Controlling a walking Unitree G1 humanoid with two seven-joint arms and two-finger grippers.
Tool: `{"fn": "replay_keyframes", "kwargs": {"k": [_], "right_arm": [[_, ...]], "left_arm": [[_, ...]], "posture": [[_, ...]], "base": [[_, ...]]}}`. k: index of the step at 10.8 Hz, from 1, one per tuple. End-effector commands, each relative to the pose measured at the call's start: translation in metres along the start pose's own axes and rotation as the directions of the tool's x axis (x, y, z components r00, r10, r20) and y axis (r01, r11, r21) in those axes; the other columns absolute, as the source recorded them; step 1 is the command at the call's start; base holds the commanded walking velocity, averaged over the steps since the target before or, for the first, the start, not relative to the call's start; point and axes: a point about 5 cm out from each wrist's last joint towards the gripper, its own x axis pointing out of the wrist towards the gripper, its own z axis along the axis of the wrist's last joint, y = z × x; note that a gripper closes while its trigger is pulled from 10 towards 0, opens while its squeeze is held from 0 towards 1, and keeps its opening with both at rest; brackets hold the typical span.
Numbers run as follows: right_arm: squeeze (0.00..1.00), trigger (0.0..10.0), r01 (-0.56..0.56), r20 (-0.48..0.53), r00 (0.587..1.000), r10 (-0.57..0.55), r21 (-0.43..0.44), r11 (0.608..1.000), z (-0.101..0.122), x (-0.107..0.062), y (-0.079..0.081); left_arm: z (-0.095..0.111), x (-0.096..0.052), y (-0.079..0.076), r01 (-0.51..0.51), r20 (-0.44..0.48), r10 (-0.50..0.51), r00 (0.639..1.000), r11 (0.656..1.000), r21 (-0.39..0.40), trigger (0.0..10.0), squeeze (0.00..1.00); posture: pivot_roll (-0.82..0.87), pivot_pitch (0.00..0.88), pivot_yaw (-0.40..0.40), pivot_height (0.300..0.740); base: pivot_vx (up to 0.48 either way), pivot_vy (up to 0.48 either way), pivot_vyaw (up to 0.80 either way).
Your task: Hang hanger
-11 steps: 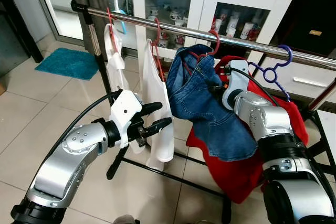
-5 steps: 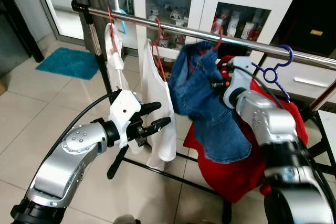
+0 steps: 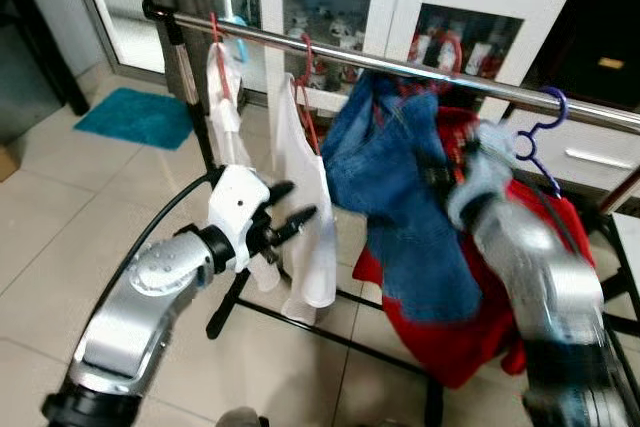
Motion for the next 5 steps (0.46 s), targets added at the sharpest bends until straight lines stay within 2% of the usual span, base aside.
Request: {"fn": "replay_keyframes", "kwargs": {"k": [1, 2, 5], "right_arm": [[0.00, 0.0, -0.022, 0.063, 0.998, 0.023, -0.018, 1.000, 0.009, -0.009, 0.006], [0.00, 0.0, 0.006, 0.071, 0.997, -0.007, 0.010, 1.000, -0.001, -0.024, 0.010], [0.00, 0.0, 0.080, 0.064, 0.994, -0.085, 0.074, 0.994, -0.024, -0.046, 0.021]], "left_arm": [[-0.006, -0.002, 0.007, -0.086, -0.025, 0.085, 0.996, 0.996, -0.032, 10.0, 0.00], [-0.006, -0.003, 0.008, -0.121, -0.006, 0.121, 0.993, 0.993, -0.014, 10.0, 0.00], [-0.008, -0.003, 0.003, -0.140, 0.002, 0.140, 0.990, 0.990, -0.021, 10.0, 0.00]], "posture": [[0.07, 0.047, -0.042, 0.740], [0.07, 0.054, -0.051, 0.740], [0.06, 0.026, -0.043, 0.740]], "base": [[0.000, 0.000, 0.00], [0.000, 0.000, 0.00], [0.000, 0.000, 0.00]]}}
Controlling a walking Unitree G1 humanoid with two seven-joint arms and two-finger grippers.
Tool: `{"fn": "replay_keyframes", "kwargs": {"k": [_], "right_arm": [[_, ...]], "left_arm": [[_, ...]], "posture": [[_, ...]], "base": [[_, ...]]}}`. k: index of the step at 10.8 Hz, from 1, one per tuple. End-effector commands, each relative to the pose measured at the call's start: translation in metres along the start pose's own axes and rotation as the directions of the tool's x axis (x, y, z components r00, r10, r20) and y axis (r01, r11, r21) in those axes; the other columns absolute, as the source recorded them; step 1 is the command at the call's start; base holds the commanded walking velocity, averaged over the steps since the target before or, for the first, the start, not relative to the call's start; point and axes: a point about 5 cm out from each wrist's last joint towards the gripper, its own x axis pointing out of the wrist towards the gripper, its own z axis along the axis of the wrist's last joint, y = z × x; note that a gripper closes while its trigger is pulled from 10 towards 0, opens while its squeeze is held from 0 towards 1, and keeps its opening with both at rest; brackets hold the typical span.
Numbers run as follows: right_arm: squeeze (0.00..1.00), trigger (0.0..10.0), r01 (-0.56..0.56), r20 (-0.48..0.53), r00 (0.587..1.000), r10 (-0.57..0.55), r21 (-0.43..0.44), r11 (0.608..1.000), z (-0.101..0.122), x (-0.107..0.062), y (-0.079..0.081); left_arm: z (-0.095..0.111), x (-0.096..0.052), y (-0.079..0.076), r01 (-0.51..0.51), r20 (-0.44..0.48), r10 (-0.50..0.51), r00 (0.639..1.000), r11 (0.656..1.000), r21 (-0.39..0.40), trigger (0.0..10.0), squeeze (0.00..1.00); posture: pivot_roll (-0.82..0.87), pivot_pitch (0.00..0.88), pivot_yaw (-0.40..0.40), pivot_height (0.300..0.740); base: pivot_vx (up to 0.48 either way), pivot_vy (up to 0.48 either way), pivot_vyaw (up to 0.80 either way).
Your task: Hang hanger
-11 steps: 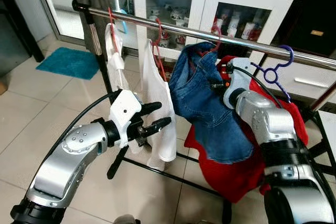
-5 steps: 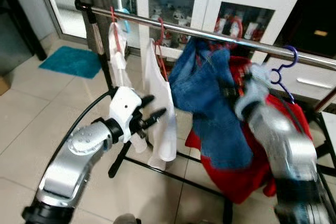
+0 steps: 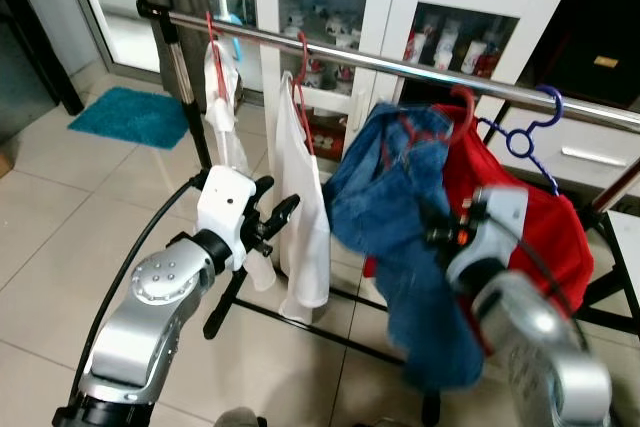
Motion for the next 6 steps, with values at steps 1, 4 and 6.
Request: {"fn": "replay_keyframes", "kwargs": {"k": [1, 4, 6], "right_arm": [[0.00, 0.0, 0.017, 0.078, 0.997, -0.016, -0.011, 1.000, 0.0113, -0.0043, 0.0029], [0.00, 0.0, 0.060, 0.068, 0.996, -0.060, -0.008, 0.998, 0.0069, -0.0037, 0.0005], [0.00, 0.0, 0.064, 0.070, 0.996, -0.063, -0.006, 0.998, 0.0073, -0.0030, 0.0030]], "left_arm": [[0.0006, 0.0010, -0.0019, -0.004, 0.004, 0.004, 1.000, 1.000, 0.012, 10.0, 0.00], [-0.0009, -0.0018, -0.0040, -0.016, -0.006, 0.016, 1.000, 1.000, 0.003, 10.0, 0.00], [-0.0009, -0.0024, -0.0057, -0.008, -0.008, 0.008, 1.000, 1.000, 0.001, 10.0, 0.00]], "posture": [[0.06, 0.029, -0.044, 0.740], [0.08, 0.046, -0.043, 0.740], [0.08, 0.053, -0.047, 0.740]], "base": [[0.000, 0.000, 0.00], [-0.087, 0.000, 0.00], [-0.276, 0.000, 0.00]]}}
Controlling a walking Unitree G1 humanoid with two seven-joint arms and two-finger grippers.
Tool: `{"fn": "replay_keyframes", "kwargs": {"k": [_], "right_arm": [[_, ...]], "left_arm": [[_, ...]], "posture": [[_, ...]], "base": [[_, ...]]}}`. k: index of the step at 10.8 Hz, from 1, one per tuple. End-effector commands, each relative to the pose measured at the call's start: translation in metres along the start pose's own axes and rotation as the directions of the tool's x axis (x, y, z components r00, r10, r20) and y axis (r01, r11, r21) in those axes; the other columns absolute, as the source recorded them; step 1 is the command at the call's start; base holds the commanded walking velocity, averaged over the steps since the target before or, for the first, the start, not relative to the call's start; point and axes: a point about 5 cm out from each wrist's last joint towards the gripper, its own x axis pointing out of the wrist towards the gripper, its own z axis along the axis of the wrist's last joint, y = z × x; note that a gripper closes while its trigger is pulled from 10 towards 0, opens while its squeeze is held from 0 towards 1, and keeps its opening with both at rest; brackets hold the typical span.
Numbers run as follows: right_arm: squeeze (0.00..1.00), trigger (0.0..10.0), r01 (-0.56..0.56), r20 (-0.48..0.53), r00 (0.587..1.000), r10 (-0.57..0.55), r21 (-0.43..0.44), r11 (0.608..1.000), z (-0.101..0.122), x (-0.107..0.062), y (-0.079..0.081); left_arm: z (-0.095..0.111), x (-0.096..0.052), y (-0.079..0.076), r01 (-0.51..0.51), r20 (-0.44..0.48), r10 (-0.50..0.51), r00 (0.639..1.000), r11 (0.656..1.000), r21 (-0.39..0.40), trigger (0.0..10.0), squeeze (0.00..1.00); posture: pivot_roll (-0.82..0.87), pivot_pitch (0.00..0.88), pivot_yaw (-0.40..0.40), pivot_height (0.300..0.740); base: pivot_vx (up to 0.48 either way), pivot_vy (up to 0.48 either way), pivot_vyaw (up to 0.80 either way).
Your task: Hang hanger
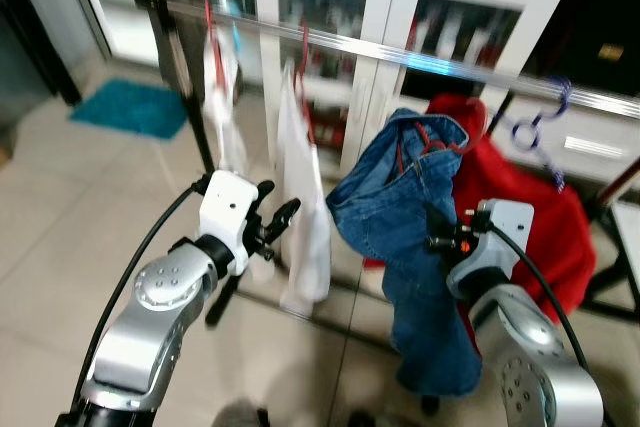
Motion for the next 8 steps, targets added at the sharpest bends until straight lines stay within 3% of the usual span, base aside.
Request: {"fn": "replay_keyframes", "kwargs": {"k": [1, 8], "right_arm": [[0.00, 0.0, -0.008, 0.053, 0.999, 0.009, -0.011, 1.000, 0.0097, -0.0013, 0.0033], [0.00, 0.0, 0.001, 0.051, 0.999, -0.001, 0.003, 1.000, 0.0079, -0.0009, 0.0077]], "left_arm": [[0.0032, -0.0007, -0.0015, 0.001, 0.007, -0.001, 1.000, 1.000, 0.006, 10.0, 0.00], [0.0032, -0.0004, -0.0014, 0.028, -0.006, -0.028, 1.000, 0.999, 0.015, 10.0, 0.00]], "posture": [[0.07, 0.051, -0.043, 0.740], [0.07, 0.062, -0.023, 0.740]], "base": [[-0.289, 0.000, 0.00], [-0.285, 0.000, 0.00]]}}
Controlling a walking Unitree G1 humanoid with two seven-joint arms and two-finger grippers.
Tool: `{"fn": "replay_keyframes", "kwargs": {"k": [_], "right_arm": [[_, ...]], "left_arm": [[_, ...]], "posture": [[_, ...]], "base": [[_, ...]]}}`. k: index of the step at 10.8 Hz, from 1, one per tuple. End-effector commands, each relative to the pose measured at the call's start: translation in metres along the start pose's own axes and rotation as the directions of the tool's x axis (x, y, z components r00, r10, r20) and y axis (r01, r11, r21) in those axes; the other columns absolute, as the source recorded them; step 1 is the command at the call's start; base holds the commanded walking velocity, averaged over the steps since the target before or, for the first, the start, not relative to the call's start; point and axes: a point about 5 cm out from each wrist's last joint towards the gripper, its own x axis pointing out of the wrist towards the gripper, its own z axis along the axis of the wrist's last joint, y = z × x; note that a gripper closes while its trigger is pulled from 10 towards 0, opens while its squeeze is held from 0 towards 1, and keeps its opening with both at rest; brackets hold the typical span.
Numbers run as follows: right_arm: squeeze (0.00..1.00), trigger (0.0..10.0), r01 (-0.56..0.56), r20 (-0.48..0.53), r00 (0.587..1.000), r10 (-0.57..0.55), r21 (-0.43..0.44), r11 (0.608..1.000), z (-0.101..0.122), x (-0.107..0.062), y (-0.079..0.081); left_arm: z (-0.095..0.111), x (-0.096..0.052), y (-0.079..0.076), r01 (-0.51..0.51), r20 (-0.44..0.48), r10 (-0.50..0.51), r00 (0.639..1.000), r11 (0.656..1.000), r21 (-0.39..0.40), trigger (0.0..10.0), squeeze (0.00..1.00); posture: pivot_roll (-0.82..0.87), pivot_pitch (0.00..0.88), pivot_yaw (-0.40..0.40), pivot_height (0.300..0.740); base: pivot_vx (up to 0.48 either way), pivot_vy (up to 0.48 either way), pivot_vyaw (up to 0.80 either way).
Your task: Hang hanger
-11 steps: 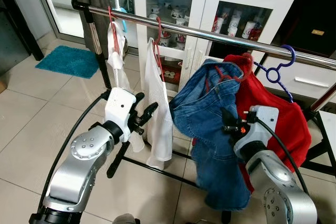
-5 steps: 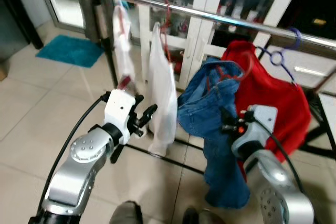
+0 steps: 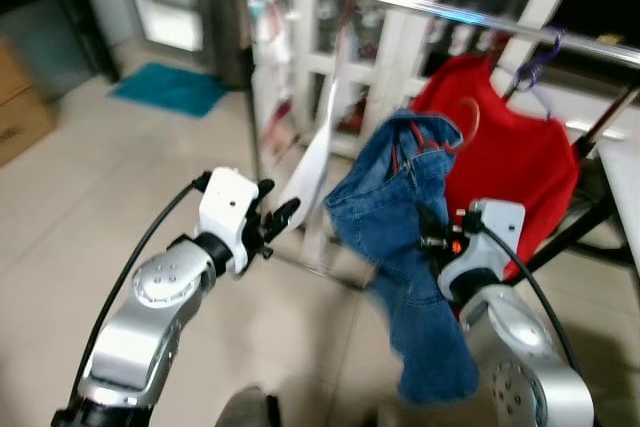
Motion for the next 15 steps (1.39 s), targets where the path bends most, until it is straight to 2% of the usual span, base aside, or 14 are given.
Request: {"fn": "replay_keyframes", "kwargs": {"k": [1, 3, 8, 13, 15], "right_arm": [[0.00, 0.0, 0.007, 0.039, 0.999, -0.007, -0.005, 1.000, 0.0076, -0.0015, 0.0000], [0.00, 0.0, 0.011, 0.040, 0.999, -0.010, -0.006, 1.000, 0.0078, -0.0023, -0.0017], [0.00, 0.0, 0.013, 0.034, 0.999, -0.013, -0.004, 1.000, 0.0076, 0.0002, -0.0040], [0.00, 0.0, 0.016, 0.038, 0.999, -0.016, -0.003, 1.000, 0.0101, 0.0009, -0.0058], [0.00, 0.0, 0.013, 0.040, 0.999, -0.013, -0.007, 1.000, 0.0121, 0.0010, -0.0059]], "left_arm": [[0.0033, 0.0009, -0.0013, 0.014, 0.009, -0.015, 1.000, 1.000, 0.010, 10.0, 0.00], [0.0041, 0.0022, -0.0021, 0.016, 0.012, -0.016, 1.000, 1.000, 0.009, 10.0, 0.00], [0.0047, 0.0006, -0.0005, 0.008, 0.009, -0.008, 1.000, 1.000, -0.005, 10.0, 0.00], [0.0044, 0.0029, 0.0000, 0.009, 0.008, -0.009, 1.000, 1.000, -0.008, 10.0, 0.00], [0.0070, 0.0062, -0.0006, 0.006, 0.008, -0.007, 1.000, 0.999, 0.048, 10.0, 0.00]], "posture": [[0.06, 0.062, -0.021, 0.740], [0.06, 0.063, -0.023, 0.740], [0.07, 0.069, -0.032, 0.740], [0.06, 0.070, -0.030, 0.740], [0.05, 0.072, -0.030, 0.740]], "base": [[-0.277, 0.000, 0.00], [-0.263, 0.000, 0.00], [0.000, 0.000, 0.00], [0.000, 0.345, 0.00], [0.000, -0.240, 0.00]]}}
